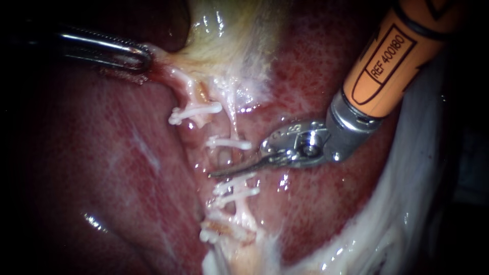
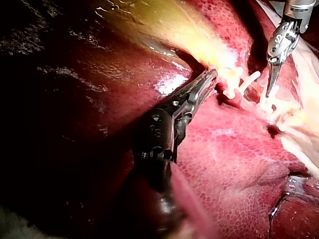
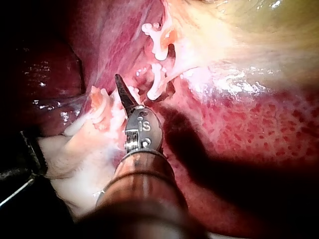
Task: Go to the cutting position right tube
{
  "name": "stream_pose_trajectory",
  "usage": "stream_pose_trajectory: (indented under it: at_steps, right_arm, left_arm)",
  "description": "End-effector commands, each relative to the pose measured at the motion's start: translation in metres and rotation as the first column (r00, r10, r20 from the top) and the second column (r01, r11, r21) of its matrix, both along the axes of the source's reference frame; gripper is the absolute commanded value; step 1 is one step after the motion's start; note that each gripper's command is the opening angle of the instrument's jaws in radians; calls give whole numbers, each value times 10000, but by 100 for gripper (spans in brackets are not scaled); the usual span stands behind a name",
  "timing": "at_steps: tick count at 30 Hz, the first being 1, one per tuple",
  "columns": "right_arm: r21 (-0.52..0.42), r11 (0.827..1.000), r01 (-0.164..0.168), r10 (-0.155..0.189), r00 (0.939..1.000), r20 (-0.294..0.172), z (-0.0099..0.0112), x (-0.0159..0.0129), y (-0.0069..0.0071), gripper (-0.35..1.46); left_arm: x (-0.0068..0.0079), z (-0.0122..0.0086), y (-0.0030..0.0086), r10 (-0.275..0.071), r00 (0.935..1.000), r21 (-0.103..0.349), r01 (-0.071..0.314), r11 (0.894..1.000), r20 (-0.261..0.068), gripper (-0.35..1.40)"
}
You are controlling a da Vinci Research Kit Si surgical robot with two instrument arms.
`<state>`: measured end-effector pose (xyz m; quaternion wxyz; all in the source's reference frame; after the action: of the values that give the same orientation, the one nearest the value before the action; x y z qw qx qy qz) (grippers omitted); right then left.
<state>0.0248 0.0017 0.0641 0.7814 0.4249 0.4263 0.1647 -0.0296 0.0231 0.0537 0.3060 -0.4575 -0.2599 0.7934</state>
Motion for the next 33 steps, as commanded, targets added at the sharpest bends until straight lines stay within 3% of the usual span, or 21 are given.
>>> stream_pose_trajectory:
  at_steps: [1, 4, 5, 6, 7, 8, 10, 18, 23, 27, 33]
  right_arm:
    - [6, 10000, -5, 5, 10000, -17, 0, 1, 0, -35]
    - [50, 9999, -116, 116, 9998, -151, 0, 0, -1, -35]
    - [101, 9998, -189, 192, 9995, -268, -1, 0, -1, -6]
    - [152, 9995, -260, 266, 9989, -387, -2, 0, -2, 42]
    - [132, 9987, -494, 500, 9976, -469, -3, 0, -3, 106]
    - [108, 9976, -677, 681, 9964, -513, -5, 1, -4, 126]
    - [166, 9968, -786, 795, 9948, -643, -9, 0, -7, 141]
    - [297, 9966, -767, 789, 9937, -792, -24, -21, -5, 143]
    - [402, 9978, -524, 539, 9979, -359, -33, -55, 3, 143]
    - [424, 9984, -368, 370, 9993, -30, -25, -72, 6, 143]
    - [416, 9987, -284, 272, 9992, 293, -3, -70, 9, 143]
  left_arm:
    - [0, 0, 0, -9, 10000, -5, 9, 10000, -10, -35]
    - [0, 0, 0, -7, 10000, -5, 7, 10000, -8, -35]
    - [0, 0, 0, -7, 10000, -5, 7, 10000, -8, -35]
    - [0, 0, 0, -6, 10000, -5, 6, 10000, -8, -35]
    - [0, 0, 0, -5, 10000, -5, 5, 10000, -7, -35]
    - [1, 0, 0, -5, 10000, -5, 5, 10000, -7, -35]
    - [1, 0, 0, -5, 10000, -5, 5, 10000, -7, -35]
    - [1, 0, 0, -4, 10000, -4, 4, 10000, -6, -35]
    - [2, -1, 0, -1, 10000, -2, 1, 10000, -4, -35]
    - [3, -2, 1, -18, 10000, -3, 18, 10000, -13, -35]
    - [4, -2, 1, -38, 10000, -14, 38, 10000, -26, -35]
